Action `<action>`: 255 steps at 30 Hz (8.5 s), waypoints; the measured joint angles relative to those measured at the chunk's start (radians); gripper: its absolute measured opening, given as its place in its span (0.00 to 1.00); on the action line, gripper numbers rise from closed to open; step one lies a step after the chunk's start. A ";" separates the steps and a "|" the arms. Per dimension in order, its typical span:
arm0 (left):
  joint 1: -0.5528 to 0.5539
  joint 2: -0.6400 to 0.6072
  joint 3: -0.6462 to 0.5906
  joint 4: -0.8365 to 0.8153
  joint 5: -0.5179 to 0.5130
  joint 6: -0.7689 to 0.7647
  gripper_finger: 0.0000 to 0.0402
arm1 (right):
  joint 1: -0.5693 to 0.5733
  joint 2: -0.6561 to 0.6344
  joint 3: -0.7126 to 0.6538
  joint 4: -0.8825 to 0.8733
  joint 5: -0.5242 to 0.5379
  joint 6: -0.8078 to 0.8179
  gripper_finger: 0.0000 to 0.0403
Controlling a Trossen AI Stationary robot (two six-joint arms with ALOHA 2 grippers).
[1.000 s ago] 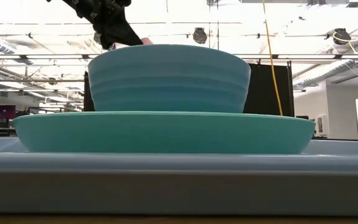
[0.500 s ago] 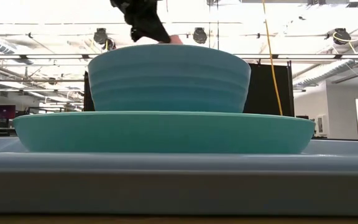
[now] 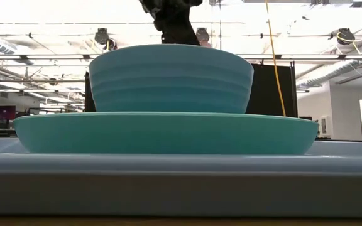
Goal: Set up tray
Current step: Put the pink cup on the blue tray at the top right of the light blue plate, then put the yellow napkin on the blue tray at the left of the light blue plate
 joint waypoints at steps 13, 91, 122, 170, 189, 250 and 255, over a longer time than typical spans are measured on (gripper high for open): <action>-0.037 0.109 0.107 0.011 0.011 0.076 0.01 | 0.148 0.000 -0.001 0.255 0.131 -0.305 0.00; -0.091 0.277 0.107 0.138 -0.034 0.183 0.06 | 0.215 0.000 -0.066 0.535 0.234 -0.551 0.00; -0.092 0.277 0.107 0.176 -0.034 0.192 0.31 | 0.215 0.000 -0.066 0.535 0.234 -0.551 0.00; -0.182 0.091 0.106 0.020 -0.282 0.199 0.02 | 0.214 0.000 -0.080 0.535 0.286 -0.517 0.00; -0.218 0.067 0.077 -0.028 -0.153 0.144 0.01 | 0.214 0.000 -0.081 0.437 0.290 -0.395 0.00; -0.177 -1.208 -1.094 0.624 -0.085 0.164 0.01 | 0.071 0.000 -0.082 -0.023 0.574 0.207 0.27; -0.156 -1.214 -1.095 0.602 -0.080 0.170 0.03 | 0.071 0.000 -0.082 -0.050 0.573 0.240 0.25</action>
